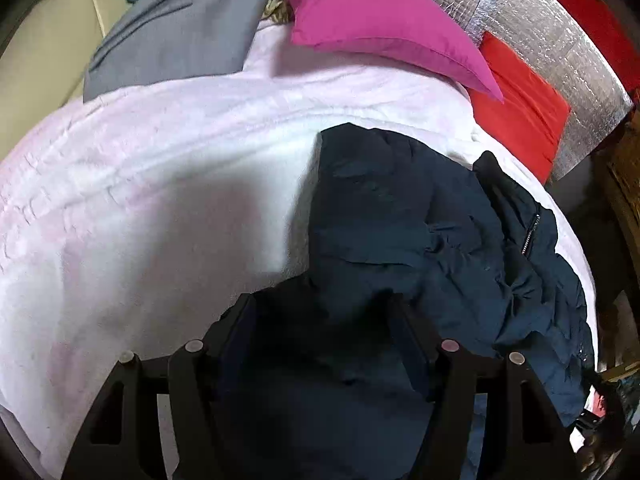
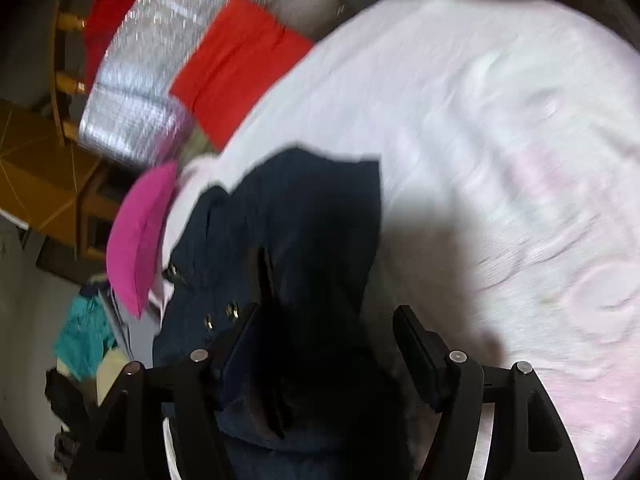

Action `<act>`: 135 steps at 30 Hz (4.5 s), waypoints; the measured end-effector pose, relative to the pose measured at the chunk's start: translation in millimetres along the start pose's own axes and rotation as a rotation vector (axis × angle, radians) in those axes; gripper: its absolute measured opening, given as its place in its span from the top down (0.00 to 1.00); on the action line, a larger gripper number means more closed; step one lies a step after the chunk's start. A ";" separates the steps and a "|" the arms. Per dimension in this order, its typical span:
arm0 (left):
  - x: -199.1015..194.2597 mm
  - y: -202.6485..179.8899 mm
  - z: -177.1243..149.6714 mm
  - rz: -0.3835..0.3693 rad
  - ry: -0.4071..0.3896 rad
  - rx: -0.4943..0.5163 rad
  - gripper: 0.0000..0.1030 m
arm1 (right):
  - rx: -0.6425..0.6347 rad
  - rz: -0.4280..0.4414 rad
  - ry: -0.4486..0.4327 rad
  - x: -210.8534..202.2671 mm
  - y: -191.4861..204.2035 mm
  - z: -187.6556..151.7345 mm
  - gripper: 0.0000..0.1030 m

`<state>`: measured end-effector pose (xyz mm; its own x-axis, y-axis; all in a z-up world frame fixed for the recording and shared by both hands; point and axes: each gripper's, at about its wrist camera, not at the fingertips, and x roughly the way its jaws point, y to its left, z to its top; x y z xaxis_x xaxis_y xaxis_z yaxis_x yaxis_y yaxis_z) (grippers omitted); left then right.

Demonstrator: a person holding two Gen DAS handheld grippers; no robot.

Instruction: Fold large clothes

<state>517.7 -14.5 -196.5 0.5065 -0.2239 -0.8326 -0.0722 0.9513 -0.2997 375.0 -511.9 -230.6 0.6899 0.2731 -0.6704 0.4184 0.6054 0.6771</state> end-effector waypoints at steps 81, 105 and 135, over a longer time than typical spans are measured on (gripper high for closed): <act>21.6 -29.5 16.7 0.008 -0.052 0.071 0.41 | -0.152 -0.043 -0.078 35.3 42.3 18.8 0.63; -42.4 -54.7 0.1 0.118 -0.247 0.203 0.30 | -0.164 -0.131 -0.186 -41.1 48.9 -3.4 0.40; -29.4 -62.9 -48.3 -0.217 0.106 0.027 0.28 | 0.029 0.247 0.181 11.2 67.5 -96.8 0.28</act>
<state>465.8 -78.0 -175.7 0.4147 -0.4433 -0.7947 0.0520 0.8834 -0.4657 353.7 -395.6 -221.8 0.6576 0.5399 -0.5254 0.2694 0.4828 0.8333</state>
